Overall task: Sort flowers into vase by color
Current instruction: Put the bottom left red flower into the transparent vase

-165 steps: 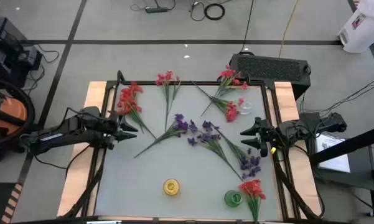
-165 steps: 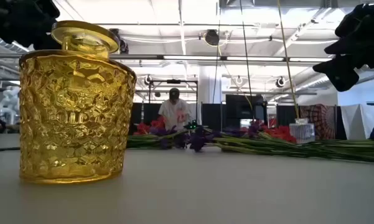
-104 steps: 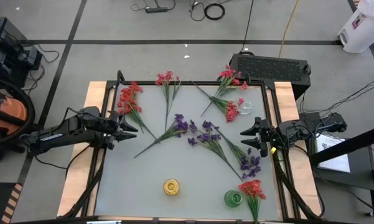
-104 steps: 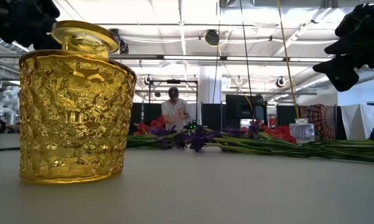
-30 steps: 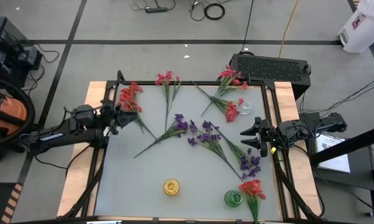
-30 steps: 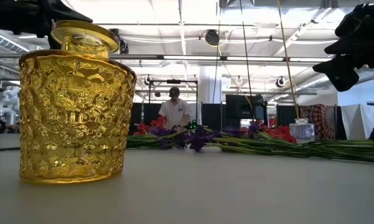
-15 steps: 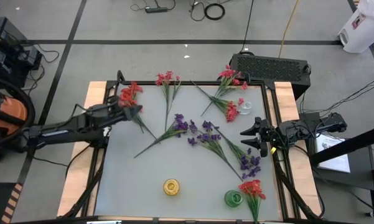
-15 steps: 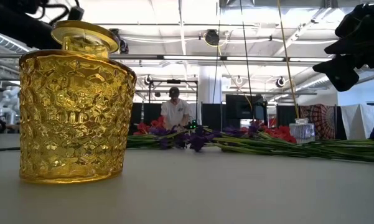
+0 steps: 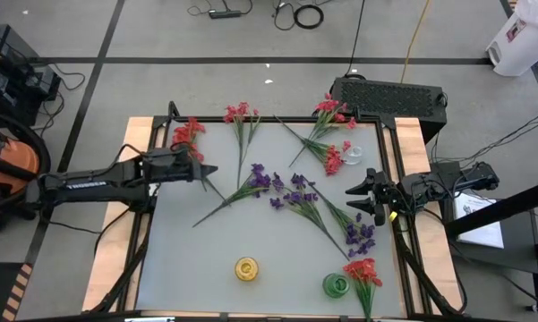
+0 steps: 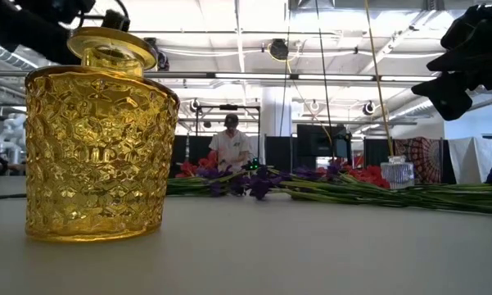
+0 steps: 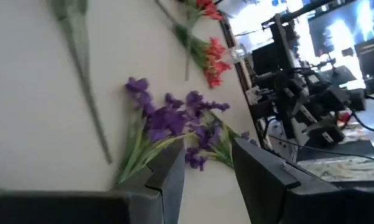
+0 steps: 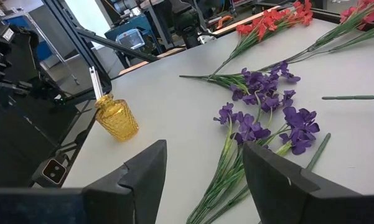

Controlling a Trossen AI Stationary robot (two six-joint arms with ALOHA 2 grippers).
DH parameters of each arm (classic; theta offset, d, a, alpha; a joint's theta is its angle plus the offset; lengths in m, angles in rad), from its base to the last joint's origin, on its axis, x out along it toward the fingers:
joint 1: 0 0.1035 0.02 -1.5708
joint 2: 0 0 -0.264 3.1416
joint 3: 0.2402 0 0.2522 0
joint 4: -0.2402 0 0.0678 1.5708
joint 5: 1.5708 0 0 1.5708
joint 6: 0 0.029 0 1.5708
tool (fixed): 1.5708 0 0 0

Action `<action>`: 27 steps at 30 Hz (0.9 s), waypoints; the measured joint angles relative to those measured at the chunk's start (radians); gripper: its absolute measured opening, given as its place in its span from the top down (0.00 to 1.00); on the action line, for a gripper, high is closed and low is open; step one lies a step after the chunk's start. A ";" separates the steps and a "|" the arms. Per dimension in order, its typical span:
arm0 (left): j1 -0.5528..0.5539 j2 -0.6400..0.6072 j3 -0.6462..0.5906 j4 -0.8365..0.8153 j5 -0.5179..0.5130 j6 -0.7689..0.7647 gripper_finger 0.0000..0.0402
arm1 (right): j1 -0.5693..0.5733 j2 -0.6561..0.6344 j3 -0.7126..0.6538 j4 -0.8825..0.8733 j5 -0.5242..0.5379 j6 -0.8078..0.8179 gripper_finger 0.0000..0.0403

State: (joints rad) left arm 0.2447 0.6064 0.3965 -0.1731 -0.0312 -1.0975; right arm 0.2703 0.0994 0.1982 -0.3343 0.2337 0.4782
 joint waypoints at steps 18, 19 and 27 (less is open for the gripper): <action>-0.123 0.182 0.477 0.098 0.195 0.302 0.65 | 0.000 0.000 0.000 0.000 0.000 0.000 0.50; -0.123 0.193 0.500 0.099 0.210 0.305 0.65 | 0.000 0.000 0.000 0.000 0.000 0.000 0.50; -0.122 0.255 0.538 0.294 0.162 0.405 0.65 | 0.000 0.000 0.000 0.000 0.000 0.000 0.50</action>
State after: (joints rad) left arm 0.1223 0.8615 0.9348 0.1212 0.1309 -0.6927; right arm 0.2699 0.0990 0.1982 -0.3344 0.2337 0.4782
